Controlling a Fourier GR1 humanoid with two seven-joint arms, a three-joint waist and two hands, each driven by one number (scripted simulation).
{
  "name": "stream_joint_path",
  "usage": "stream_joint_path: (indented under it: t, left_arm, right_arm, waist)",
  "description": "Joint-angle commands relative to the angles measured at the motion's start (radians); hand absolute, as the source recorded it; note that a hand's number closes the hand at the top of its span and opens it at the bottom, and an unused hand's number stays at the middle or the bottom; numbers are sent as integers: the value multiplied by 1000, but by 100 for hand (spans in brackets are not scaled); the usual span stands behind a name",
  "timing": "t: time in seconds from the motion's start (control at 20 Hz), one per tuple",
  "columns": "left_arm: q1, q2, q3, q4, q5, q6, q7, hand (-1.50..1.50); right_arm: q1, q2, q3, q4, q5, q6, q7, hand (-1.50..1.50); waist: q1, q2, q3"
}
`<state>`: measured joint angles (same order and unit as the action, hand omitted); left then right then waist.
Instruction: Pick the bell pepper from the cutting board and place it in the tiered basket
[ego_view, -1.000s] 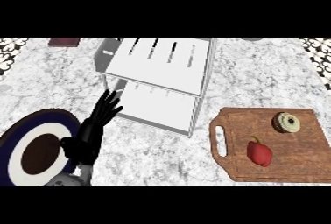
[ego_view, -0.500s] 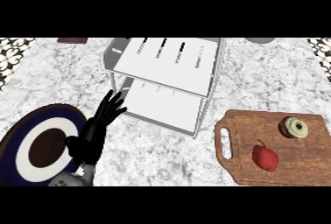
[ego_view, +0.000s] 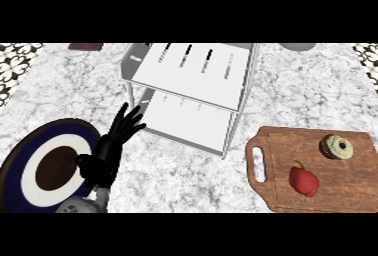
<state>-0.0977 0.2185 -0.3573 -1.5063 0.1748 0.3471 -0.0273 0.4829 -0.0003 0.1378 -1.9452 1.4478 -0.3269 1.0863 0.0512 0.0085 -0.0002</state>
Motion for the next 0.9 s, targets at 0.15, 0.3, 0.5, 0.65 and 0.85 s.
stream_joint_path:
  t: [0.15, 0.3, 0.5, 0.65, 0.85]
  left_arm:
    - [104, 71, 49, 114, -7, 16, 41, 0]
    - [83, 34, 33, 130, -14, 30, 37, 0]
    - [122, 64, 43, 102, -14, 27, 34, 0]
    - [137, 66, 31, 73, -19, 29, 44, 0]
    - [127, 66, 54, 94, -1, 21, 43, 0]
  right_arm:
    - [-203, 0, 75, 21, 65, 215, 248, -150]
    - [-269, 0, 68, 51, 51, 279, 295, -150]
    - [-278, 0, 68, 75, 9, 340, 356, -150]
    - [-318, 0, 66, 107, -25, 367, 378, -150]
    - [-380, 0, 22, 138, -58, 407, 379, -150]
  waist:
    - [3, 7, -3]
    - [-14, 8, -2]
    - [-10, 6, -2]
    - [-11, 1, -1]
    - [-20, 5, -1]
